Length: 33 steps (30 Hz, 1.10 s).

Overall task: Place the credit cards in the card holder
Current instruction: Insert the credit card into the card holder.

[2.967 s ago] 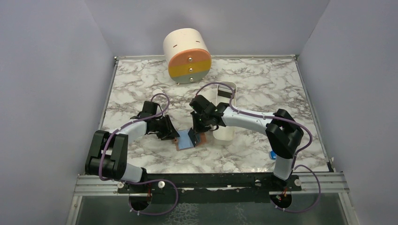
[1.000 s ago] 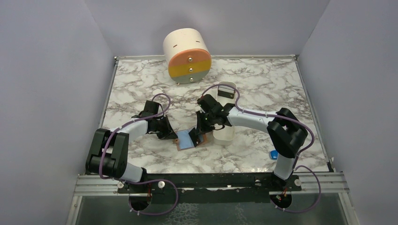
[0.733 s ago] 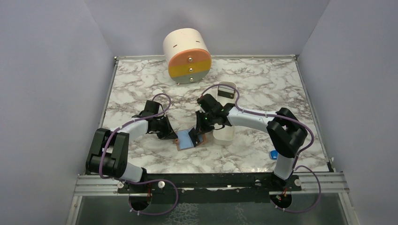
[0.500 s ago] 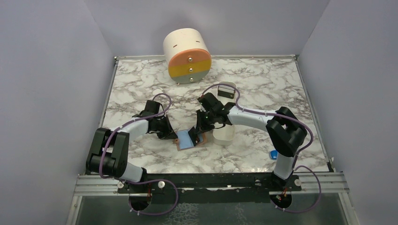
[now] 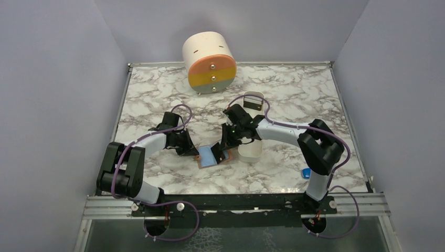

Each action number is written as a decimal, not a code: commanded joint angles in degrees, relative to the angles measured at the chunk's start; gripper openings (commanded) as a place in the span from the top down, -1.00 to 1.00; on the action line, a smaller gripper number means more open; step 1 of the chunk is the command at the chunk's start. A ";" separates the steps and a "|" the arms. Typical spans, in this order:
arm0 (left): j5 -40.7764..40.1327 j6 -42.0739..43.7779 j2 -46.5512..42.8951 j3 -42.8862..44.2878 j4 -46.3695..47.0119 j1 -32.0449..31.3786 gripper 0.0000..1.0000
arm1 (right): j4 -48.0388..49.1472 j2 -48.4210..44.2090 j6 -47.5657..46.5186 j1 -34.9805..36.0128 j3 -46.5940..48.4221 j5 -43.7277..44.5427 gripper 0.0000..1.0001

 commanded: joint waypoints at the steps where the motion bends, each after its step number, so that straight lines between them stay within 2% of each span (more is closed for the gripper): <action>1: -2.51 0.91 1.89 0.29 -0.22 -0.69 1.00 | 0.68 -0.51 -0.55 -0.16 -1.21 -0.66 0.98; 8: -2.14 0.69 2.55 0.51 -0.07 -0.78 1.00 | 2.78 1.01 0.75 -0.18 0.46 0.39 0.98; 33: -1.47 -0.12 0.74 -0.46 0.59 -0.87 1.00 | 11.13 0.75 5.65 -0.12 -5.92 -0.88 0.98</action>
